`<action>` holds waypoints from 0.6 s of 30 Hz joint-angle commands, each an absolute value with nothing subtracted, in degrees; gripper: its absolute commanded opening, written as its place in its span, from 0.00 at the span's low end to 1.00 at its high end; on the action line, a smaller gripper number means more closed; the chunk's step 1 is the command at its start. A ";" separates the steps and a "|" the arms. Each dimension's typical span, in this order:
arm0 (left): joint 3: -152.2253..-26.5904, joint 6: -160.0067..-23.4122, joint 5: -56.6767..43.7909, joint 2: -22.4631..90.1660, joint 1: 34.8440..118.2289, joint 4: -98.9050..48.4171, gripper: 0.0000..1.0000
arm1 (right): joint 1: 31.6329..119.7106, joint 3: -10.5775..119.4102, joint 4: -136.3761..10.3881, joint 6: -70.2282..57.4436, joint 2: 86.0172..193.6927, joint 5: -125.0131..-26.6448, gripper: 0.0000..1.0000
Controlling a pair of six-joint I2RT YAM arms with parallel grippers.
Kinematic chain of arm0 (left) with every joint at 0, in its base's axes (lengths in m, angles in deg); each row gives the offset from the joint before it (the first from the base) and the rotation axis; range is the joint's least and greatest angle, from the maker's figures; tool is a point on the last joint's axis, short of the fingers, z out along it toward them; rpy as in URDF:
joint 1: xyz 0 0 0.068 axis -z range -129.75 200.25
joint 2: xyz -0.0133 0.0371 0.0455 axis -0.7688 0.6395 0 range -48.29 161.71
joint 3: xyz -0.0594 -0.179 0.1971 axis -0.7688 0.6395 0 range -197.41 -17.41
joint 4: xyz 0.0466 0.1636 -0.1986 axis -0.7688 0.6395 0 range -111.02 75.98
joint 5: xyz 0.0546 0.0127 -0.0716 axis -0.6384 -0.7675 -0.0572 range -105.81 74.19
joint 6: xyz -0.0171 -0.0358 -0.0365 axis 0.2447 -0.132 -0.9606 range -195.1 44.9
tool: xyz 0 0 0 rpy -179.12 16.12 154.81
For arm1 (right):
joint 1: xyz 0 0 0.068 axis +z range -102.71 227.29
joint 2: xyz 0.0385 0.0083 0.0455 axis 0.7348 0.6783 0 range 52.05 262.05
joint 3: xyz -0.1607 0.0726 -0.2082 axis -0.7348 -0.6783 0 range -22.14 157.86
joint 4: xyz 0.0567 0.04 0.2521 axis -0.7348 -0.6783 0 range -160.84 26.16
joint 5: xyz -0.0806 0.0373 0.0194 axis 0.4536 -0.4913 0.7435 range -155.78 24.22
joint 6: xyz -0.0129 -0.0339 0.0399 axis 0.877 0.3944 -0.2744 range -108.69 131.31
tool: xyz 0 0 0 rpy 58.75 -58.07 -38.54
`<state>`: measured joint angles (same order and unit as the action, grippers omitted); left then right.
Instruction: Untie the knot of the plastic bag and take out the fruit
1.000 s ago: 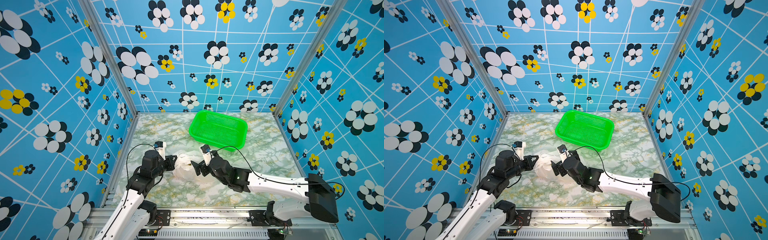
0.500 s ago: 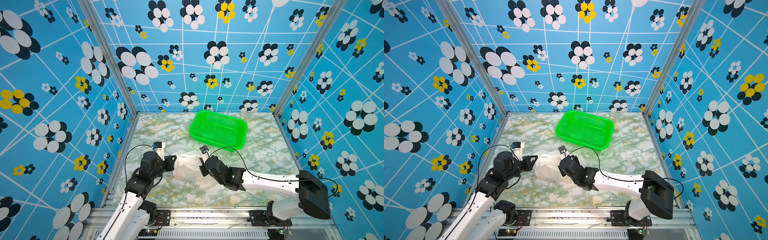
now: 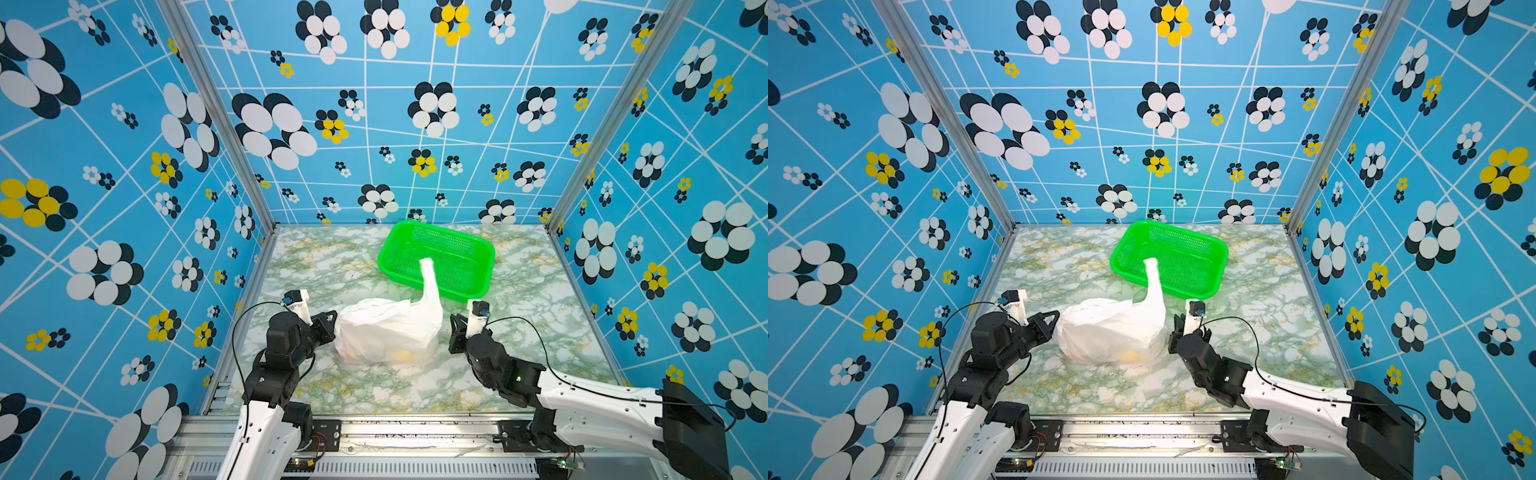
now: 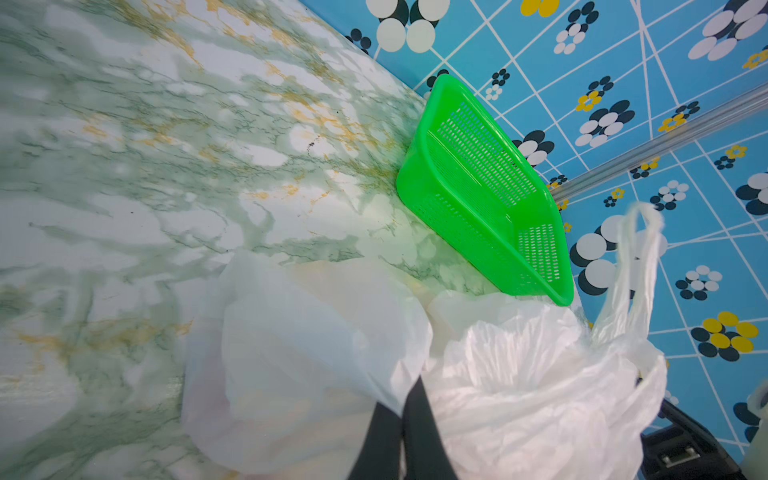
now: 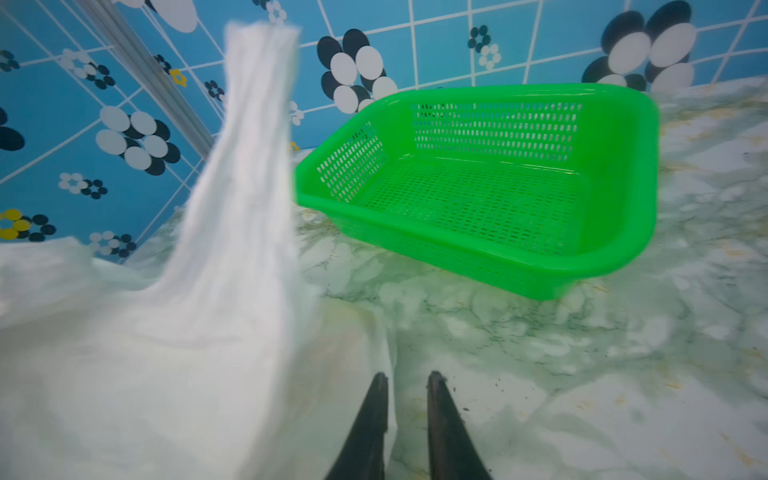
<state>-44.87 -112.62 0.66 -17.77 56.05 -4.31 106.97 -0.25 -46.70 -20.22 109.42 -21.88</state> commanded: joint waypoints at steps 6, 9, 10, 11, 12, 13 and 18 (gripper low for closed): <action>-44.19 -113.24 -0.06 -19.45 54.91 -5.91 0.15 | 106.73 -0.25 -47.99 -18.27 105.05 -22.65 0.50; -44.57 -111.57 0.69 -21.36 54.95 -4.88 0.66 | 107.02 0.61 -46.71 -15.08 104.89 -27.14 0.78; -44.62 -110.96 0.71 -22.52 54.99 -4.53 0.76 | 107.00 1.42 -47.03 -14.33 104.93 -28.80 0.83; -44.70 -110.18 0.57 -24.28 54.99 -3.90 0.84 | 107.10 2.83 -48.22 -13.71 104.95 -30.69 0.86; -44.89 -109.34 0.09 -26.34 55.07 -2.92 0.90 | 107.11 4.84 -50.12 -13.36 105.20 -32.01 0.90; -45.17 -108.46 -0.26 -28.18 55.14 -2.16 0.92 | 107.17 6.71 -52.11 -13.09 105.78 -33.08 0.91; -43.68 -103.77 2.95 -38.39 58.21 -4.22 0.93 | 108.24 18.44 -61.60 -12.54 112.56 -33.65 0.98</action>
